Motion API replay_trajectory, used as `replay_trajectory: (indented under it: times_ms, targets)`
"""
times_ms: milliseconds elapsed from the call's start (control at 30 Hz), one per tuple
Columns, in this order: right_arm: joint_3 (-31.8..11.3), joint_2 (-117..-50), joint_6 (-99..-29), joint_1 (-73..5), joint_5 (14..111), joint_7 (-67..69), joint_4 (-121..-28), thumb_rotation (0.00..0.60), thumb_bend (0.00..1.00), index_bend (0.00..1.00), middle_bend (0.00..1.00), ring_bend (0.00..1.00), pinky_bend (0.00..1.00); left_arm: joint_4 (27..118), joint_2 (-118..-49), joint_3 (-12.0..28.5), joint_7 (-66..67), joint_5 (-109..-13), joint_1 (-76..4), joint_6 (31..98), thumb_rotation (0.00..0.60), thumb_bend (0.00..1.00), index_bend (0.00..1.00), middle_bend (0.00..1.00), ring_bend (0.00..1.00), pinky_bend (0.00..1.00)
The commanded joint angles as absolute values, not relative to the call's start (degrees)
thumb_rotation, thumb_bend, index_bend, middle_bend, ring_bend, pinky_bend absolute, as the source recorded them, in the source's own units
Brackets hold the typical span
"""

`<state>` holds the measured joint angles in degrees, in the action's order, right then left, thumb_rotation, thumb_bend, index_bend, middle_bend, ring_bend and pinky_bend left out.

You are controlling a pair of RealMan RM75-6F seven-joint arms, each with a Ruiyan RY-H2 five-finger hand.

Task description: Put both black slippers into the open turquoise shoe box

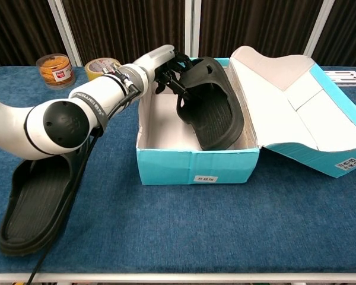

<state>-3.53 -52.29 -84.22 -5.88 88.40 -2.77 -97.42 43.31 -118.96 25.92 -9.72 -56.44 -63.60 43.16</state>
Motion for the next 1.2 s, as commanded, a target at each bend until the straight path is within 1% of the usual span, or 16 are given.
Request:
replay_trajectory:
  times_ms: [33, 100, 133, 200, 333, 467, 633, 700, 733, 767, 833, 933, 1100, 1200]
  targets:
    - [-3.5, -52.3, -84.2, -5.9, 88.5, -2.7, -97.4, 0.6, 0.09, 0.0, 0.03, 0.0, 0.08, 43.4, -119.1, 25.7, -8.2, -57.4, -63.4, 45.7, 0.6, 0.0, 0.15, 0.12, 0.06, 0.48]
    - [-3.5, -52.3, -84.3, -5.9, 88.5, -2.7, -97.4, 0.6, 0.09, 0.0, 0.03, 0.0, 0.08, 42.9, -119.4, 25.2, -7.1, -58.5, -63.2, 47.7, 0.6, 0.0, 0.12, 0.04, 0.01, 0.37]
    - [-3.5, -52.3, -84.3, -5.8, 88.6, -2.7, -97.4, 0.6, 0.09, 0.0, 0.03, 0.0, 0.08, 42.8, -119.4, 25.0, -6.7, -58.9, -63.1, 48.3, 0.6, 0.0, 0.11, 0.02, 0.0, 0.33]
    - [-3.4, -52.2, -84.6, -5.7, 88.7, -2.6, -97.4, 0.6, 0.09, 0.0, 0.03, 0.0, 0.08, 43.4, -119.1, 24.9, -6.3, -59.6, -62.6, 49.6, 0.6, 0.0, 0.1, 0.0, 0.0, 0.28]
    - [-3.4, -52.1, -85.0, -5.6, 89.1, -2.4, -97.5, 0.6, 0.1, 0.0, 0.03, 0.0, 0.08, 46.6, -117.2, 24.6, -4.9, -60.5, -61.4, 51.3, 0.6, 0.0, 0.08, 0.0, 0.0, 0.25]
    - [-3.2, -52.1, -85.4, -5.4, 89.6, -2.1, -97.3, 0.6, 0.1, 0.0, 0.03, 0.0, 0.08, 52.5, -113.4, 23.8, -1.9, -61.1, -59.4, 52.9, 0.6, 0.0, 0.08, 0.0, 0.0, 0.25]
    - [-3.1, -52.2, -85.7, -5.3, 89.9, -1.5, -96.9, 0.6, 0.1, 0.0, 0.03, 0.0, 0.08, 66.2, -103.0, 20.7, 0.0, -63.8, -55.7, 50.9, 0.6, 0.0, 0.09, 0.0, 0.0, 0.24]
    - [-3.1, -52.3, -85.6, -5.3, 90.1, -1.5, -96.8, 0.6, 0.1, 0.0, 0.03, 0.0, 0.08, 71.6, -98.4, 19.5, -0.2, -65.4, -55.0, 49.2, 0.6, 0.0, 0.1, 0.02, 0.0, 0.23]
    - [-3.0, -52.4, -85.6, -5.3, 90.2, -1.4, -96.8, 0.6, 0.1, 0.0, 0.03, 0.0, 0.08, 73.7, -96.8, 19.2, -0.5, -66.0, -54.7, 48.7, 0.6, 0.02, 0.11, 0.04, 0.0, 0.23]
    - [-3.0, -52.4, -85.6, -5.3, 90.3, -1.4, -96.8, 0.6, 0.1, 0.0, 0.03, 0.0, 0.08, 75.5, -95.4, 18.9, -0.9, -66.8, -54.7, 48.2, 0.6, 0.06, 0.13, 0.06, 0.0, 0.22]
    - [-2.9, -52.5, -85.7, -5.3, 90.5, -1.5, -96.9, 0.6, 0.1, 0.0, 0.03, 0.0, 0.08, 78.6, -93.0, 18.3, -2.0, -69.2, -54.9, 47.2, 0.6, 0.19, 0.18, 0.1, 0.0, 0.22]
    - [-2.9, -52.5, -85.9, -5.2, 90.7, -1.6, -97.1, 0.6, 0.1, 0.0, 0.03, 0.0, 0.08, 80.9, -91.1, 17.2, -2.5, -72.4, -56.6, 44.6, 0.6, 0.31, 0.23, 0.14, 0.0, 0.2]
    - [-2.8, -52.3, -86.2, -4.9, 90.7, -2.0, -97.6, 0.6, 0.1, 0.0, 0.03, 0.0, 0.08, 81.1, -91.4, 16.6, -0.5, -74.9, -60.6, 41.3, 0.6, 0.38, 0.24, 0.14, 0.0, 0.18]
    - [-2.7, -52.2, -86.1, -4.9, 90.7, -2.2, -97.8, 0.6, 0.1, 0.0, 0.03, 0.0, 0.08, 79.7, -92.8, 16.9, 2.2, -73.9, -63.2, 39.4, 0.6, 0.4, 0.24, 0.14, 0.0, 0.17]
